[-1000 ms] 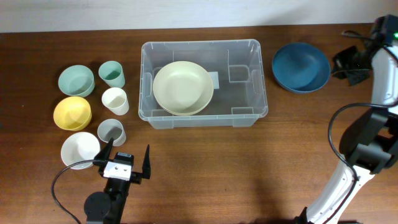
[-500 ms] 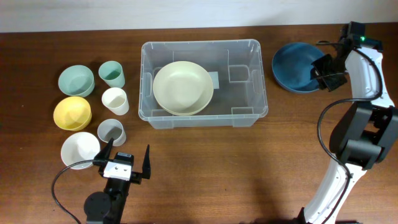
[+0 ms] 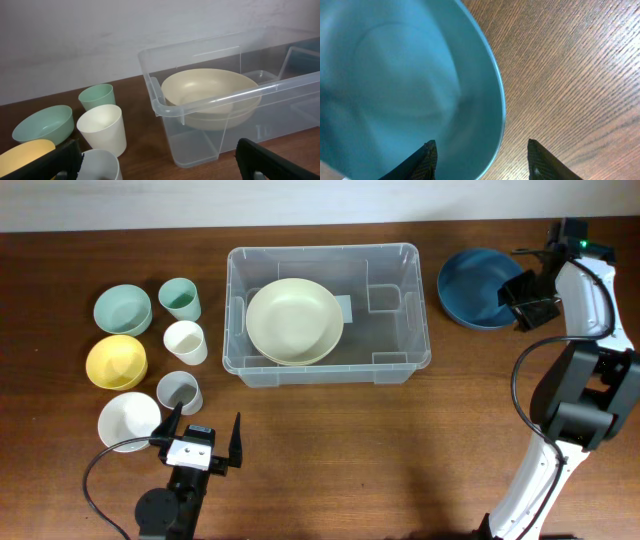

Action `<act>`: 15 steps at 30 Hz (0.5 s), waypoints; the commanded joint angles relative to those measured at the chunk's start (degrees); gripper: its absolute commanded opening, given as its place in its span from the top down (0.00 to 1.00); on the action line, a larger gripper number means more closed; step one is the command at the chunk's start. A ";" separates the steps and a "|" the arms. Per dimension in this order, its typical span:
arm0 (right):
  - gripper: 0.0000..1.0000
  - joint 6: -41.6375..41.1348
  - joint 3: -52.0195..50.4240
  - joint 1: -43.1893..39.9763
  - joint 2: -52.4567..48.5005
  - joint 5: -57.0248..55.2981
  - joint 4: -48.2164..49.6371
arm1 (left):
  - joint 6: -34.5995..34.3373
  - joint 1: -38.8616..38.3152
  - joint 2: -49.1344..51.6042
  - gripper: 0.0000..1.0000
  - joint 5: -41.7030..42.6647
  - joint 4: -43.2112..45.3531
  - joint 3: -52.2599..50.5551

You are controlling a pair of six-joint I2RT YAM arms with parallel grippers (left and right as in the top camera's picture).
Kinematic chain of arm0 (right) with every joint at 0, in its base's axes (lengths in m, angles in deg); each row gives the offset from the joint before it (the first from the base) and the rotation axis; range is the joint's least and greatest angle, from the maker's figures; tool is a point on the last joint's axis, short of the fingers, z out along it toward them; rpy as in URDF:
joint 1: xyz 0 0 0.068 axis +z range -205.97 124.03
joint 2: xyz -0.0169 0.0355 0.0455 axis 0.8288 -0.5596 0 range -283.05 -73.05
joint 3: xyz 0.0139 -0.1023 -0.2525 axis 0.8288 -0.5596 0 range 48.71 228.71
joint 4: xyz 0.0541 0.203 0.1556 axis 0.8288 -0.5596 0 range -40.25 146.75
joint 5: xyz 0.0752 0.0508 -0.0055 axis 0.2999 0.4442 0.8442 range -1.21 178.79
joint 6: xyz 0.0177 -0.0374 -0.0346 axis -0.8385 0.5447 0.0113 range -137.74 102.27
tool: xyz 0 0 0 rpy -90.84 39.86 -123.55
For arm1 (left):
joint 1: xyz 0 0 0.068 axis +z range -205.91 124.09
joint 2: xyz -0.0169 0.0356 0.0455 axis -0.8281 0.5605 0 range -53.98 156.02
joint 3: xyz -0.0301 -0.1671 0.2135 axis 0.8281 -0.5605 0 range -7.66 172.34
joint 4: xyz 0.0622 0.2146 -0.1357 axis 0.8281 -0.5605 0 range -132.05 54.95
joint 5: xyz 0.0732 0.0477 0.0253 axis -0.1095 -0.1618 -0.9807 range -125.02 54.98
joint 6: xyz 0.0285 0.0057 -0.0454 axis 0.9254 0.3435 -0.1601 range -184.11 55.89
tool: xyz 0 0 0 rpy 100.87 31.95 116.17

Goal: Pack container
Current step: 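Grip the teal bowl rim with the right gripper and tilt it up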

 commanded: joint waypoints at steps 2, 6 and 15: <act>0.47 -0.50 -0.46 -0.13 -2.80 -1.49 0.37 | 0.96 0.35 -0.48 0.00 -0.39 -0.33 -0.13; 0.47 -0.48 -0.46 -0.13 -4.00 -1.77 0.50 | 0.94 0.35 -0.48 0.00 -0.42 -0.33 -0.13; 0.49 -0.46 -0.46 -0.13 -6.38 -1.75 1.01 | 0.96 0.35 -0.48 0.00 -0.42 -0.33 -0.13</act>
